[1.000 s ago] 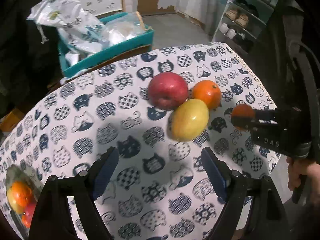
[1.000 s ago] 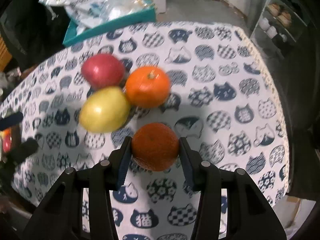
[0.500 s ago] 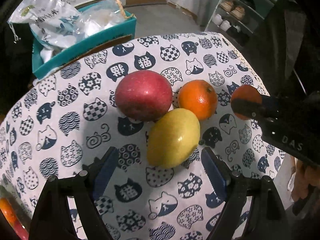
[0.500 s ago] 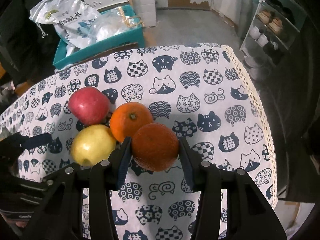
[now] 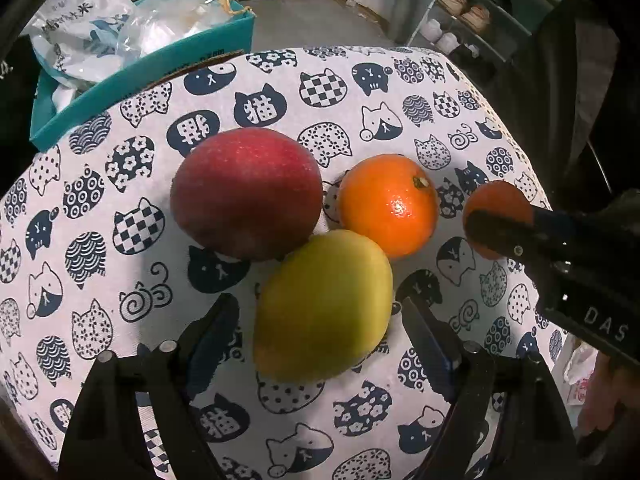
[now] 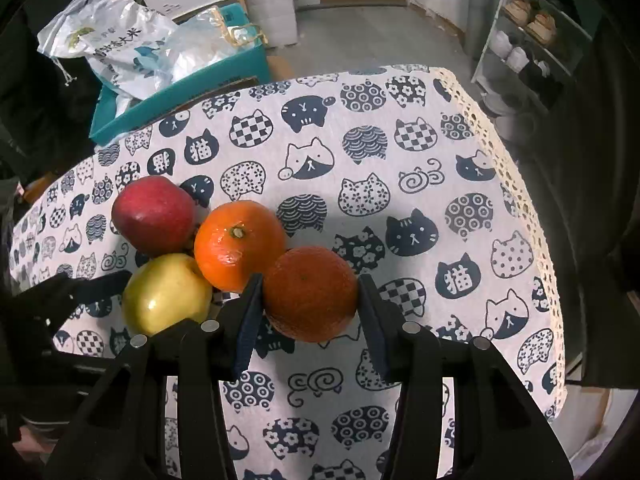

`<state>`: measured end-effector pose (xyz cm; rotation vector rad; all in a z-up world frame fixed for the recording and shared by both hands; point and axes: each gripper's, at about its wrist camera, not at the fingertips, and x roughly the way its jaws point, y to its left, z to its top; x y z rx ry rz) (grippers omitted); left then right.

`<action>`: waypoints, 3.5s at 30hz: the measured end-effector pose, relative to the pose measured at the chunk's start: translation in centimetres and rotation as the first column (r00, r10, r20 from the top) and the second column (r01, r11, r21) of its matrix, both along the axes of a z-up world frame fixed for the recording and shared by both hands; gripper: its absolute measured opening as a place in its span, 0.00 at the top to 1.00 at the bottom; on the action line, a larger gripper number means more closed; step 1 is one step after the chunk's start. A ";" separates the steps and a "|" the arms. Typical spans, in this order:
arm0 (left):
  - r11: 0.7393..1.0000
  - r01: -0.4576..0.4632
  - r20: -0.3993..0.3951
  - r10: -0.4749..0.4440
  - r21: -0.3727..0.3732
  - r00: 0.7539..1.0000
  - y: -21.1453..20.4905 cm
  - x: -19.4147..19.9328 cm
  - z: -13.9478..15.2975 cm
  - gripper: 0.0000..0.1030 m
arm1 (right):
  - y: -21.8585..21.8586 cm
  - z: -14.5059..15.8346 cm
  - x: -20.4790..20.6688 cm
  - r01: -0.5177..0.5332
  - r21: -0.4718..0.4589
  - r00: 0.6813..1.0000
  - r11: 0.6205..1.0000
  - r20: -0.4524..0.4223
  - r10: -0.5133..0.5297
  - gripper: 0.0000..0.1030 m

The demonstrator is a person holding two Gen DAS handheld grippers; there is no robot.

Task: Organize fruits
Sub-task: 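Grasp the yellow-green mango with the left tool, then lift and carry the mango with the left tool while the right tool carries the mandarin to the plate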

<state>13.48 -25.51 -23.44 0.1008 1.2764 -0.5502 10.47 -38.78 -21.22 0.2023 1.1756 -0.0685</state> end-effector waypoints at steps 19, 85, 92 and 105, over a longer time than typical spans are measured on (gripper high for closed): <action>1.000 -0.007 0.031 0.007 0.003 0.999 1.3 -1.3 0.2 0.36 | 0.6 0.7 -0.2 -0.013 0.006 1.000 1.000 0.020 0.013 0.55; 0.943 -0.313 0.374 0.333 -0.115 0.865 24.0 -10.4 19.6 0.36 | 18.1 16.5 -3.5 -0.372 -0.009 0.865 0.928 0.360 0.350 0.55; 0.921 -0.374 0.345 0.389 -0.114 0.854 27.9 -11.4 18.2 0.36 | 22.1 16.2 -3.2 -0.438 0.004 0.841 0.899 0.354 0.409 0.55; 0.850 -0.512 0.300 0.523 -0.120 0.798 35.9 -13.6 16.1 0.36 | 30.3 15.4 -2.6 -0.548 0.018 0.791 0.836 0.336 0.512 0.55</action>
